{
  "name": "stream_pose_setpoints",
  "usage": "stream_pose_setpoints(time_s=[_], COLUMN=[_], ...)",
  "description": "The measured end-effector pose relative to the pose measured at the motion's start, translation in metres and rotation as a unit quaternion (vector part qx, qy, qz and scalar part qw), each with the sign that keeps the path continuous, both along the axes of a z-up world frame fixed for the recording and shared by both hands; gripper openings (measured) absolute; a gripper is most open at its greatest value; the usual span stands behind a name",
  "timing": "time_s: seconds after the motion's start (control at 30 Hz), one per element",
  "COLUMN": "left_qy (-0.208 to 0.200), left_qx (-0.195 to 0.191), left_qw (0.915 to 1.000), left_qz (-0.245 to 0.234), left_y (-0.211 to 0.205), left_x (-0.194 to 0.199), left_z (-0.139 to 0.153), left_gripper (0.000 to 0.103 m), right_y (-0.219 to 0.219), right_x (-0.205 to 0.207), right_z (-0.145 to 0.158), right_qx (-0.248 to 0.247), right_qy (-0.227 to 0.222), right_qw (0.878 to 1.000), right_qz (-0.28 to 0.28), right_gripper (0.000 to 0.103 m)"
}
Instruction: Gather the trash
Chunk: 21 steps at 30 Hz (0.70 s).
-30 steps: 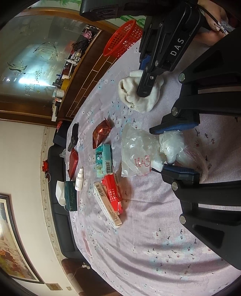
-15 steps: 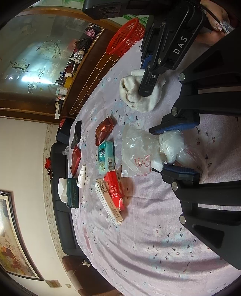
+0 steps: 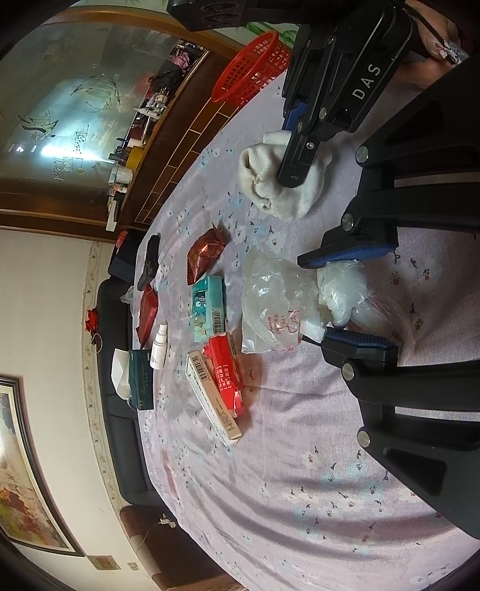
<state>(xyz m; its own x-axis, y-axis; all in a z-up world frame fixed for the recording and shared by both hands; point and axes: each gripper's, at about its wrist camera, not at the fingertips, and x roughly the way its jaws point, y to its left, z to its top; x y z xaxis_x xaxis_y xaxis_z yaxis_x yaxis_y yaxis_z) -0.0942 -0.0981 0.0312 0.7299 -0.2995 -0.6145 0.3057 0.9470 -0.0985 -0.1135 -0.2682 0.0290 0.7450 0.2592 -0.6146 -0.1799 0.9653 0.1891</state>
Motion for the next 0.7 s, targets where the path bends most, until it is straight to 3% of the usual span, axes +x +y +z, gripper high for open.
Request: stream_pose_setpoints(time_s=[0.7], left_qy=[0.004], left_qx=[-0.003], left_qw=[1.0], left_qz=[0.007], left_y=[0.0002], left_x=[0.0029], left_z=[-0.0017], left_gripper=[0.03], right_y=[0.0003], right_x=[0.0006], right_z=[0.0005], right_qx=[0.002], right_qy=[0.004], right_qw=[1.0], right_qz=[0.0], right_gripper=[0.02])
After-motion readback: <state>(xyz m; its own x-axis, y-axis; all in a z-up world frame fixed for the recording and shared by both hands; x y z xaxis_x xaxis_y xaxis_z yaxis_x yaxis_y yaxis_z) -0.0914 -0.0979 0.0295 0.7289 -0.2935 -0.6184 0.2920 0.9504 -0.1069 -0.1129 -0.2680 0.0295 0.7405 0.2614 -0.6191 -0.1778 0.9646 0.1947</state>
